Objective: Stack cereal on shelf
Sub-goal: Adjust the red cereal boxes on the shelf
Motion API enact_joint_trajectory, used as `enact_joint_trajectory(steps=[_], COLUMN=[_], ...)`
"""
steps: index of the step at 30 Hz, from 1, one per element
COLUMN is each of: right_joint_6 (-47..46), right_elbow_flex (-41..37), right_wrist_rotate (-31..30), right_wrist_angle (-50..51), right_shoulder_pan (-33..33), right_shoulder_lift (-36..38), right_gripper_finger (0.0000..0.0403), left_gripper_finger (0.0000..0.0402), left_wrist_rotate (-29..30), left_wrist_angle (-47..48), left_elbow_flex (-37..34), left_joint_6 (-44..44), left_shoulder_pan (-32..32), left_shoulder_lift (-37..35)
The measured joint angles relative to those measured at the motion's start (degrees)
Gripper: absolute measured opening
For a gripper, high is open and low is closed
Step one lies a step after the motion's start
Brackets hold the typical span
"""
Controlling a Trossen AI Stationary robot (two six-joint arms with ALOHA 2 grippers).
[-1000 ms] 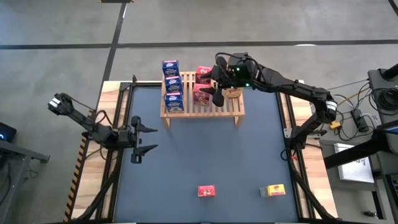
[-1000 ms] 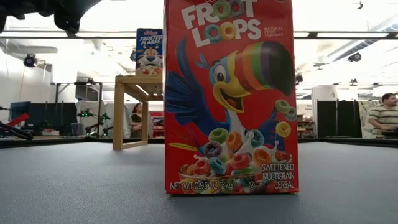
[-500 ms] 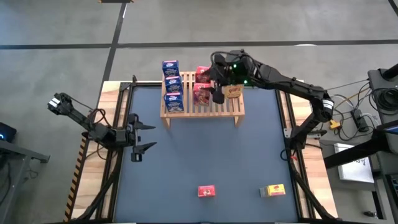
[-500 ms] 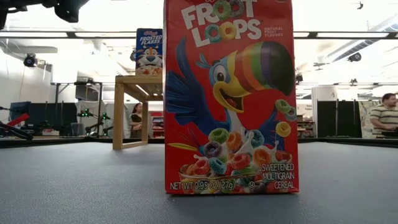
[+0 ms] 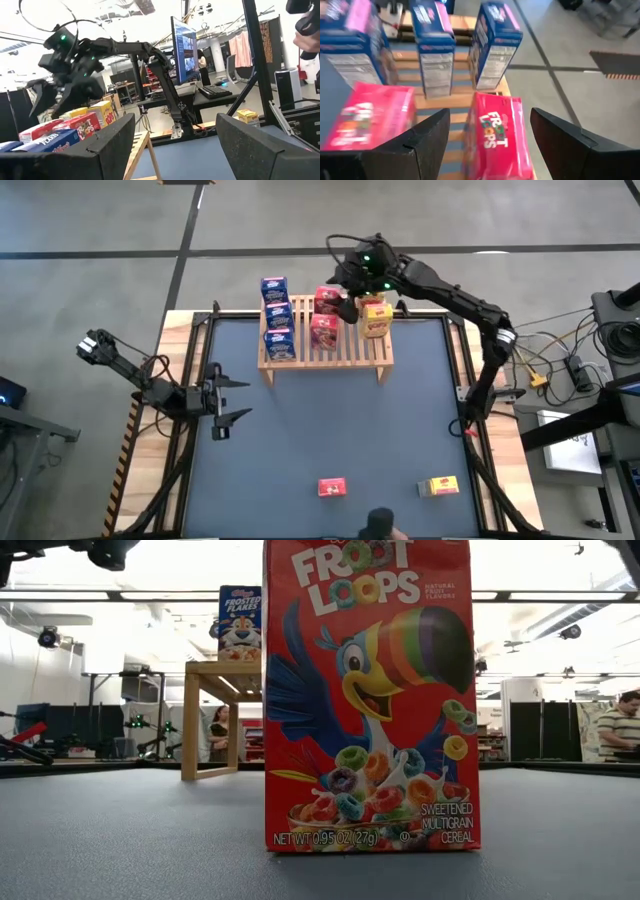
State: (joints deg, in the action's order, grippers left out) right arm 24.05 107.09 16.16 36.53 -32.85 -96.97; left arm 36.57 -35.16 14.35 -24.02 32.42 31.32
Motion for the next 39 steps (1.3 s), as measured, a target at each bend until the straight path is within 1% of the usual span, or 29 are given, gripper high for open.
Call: enact_joint_trajectory(steps=[5,12,17,23,26,29,34,39], right_joint_6=[1.5,1.5,1.5,1.6,2.9,4.5,5.3,7.5], right_elbow_flex=[6.7,14.3,16.6,17.0,17.0,17.0,17.2,17.2], right_wrist_rotate=[0.3,0.3,0.3,0.2,0.2,-1.2,-1.3,-1.3], right_wrist_angle=[3.1,7.7,12.3,13.3,13.3,13.3,13.4,13.1], right_shoulder_pan=[0.0,-0.9,-1.4,-2.0,-2.1,-2.3,-2.7,-2.9], right_shoulder_lift=[-5.3,-10.4,-12.3,-13.4,-13.5,-13.5,-13.5,-13.4], right_gripper_finger=[0.0263,0.0269,0.0271,0.0261,0.0246,0.0221,0.0179,0.0155], left_gripper_finger=[0.0261,0.0261,0.0261,0.0261,0.0261,0.0261,0.0261,0.0261], left_wrist_rotate=[0.0,0.2,0.3,0.4,0.4,0.4,0.4,0.4], left_wrist_angle=[0.0,0.0,0.0,0.0,0.0,0.1,0.1,0.1], left_elbow_flex=[0.0,0.0,0.0,0.0,0.0,0.0,0.0,0.0], left_joint_6=[-0.6,-0.6,-0.4,-0.4,-0.4,-0.2,-0.1,0.0], left_shoulder_pan=[0.0,0.0,0.0,0.0,0.0,0.0,0.0,0.0], left_shoulder_lift=[-0.1,-0.3,-0.3,-0.3,-0.3,-0.3,-0.3,-0.3])
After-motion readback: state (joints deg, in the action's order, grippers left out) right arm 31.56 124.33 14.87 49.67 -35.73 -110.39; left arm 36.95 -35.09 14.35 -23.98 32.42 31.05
